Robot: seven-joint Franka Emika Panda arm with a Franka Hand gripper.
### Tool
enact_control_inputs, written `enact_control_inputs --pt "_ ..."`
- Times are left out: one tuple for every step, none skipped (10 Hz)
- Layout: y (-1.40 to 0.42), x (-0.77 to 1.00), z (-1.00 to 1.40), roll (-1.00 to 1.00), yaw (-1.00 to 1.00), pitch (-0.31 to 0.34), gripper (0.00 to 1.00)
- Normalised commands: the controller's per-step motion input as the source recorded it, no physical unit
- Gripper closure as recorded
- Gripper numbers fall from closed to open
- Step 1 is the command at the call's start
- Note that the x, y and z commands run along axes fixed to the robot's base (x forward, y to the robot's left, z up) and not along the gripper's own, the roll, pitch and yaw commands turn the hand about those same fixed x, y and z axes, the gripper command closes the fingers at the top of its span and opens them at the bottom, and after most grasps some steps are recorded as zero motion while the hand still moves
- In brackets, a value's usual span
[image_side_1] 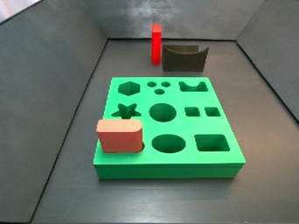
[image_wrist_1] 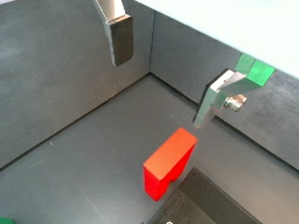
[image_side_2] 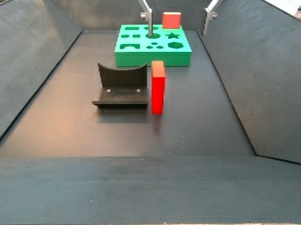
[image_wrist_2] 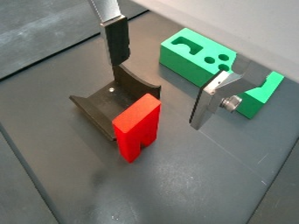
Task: Pick up the double-square object. Move up. Move to above the board. Insert the double-square object.
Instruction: Pick up the double-square object.
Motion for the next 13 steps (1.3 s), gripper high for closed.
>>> enact_control_inputs --pt "-0.01 0.31 -0.4 0.03 -0.2 -0.121 0.0" --pt "-0.02 0.85 -0.63 0.06 -0.02 -0.074 0.0" --pt "0.0 0.72 -0.74 0.07 0.0 -0.123 0.0" --pt "0.01 0.47 -0.79 0.07 0.0 -0.147 0.0" --pt "0.01 0.18 -0.82 0.14 0.0 -0.116 0.0" --pt "0.0 0.11 -0.84 0.17 0.0 -0.096 0.0" --pt "0.0 0.0 -0.87 0.18 0.0 -0.114 0.0" --pt "0.0 -0.05 -0.87 0.17 0.0 -0.129 0.0" --pt "0.0 -0.21 -0.78 0.17 -0.02 -0.18 0.0" --pt "0.0 -0.22 -0.16 0.02 0.0 -0.174 0.0" --pt "0.0 0.0 0.0 0.0 0.0 0.0 0.0" --pt "0.0 0.0 0.0 0.0 0.0 0.0 1.0" --pt "0.0 0.0 0.0 0.0 0.0 0.0 1.0"
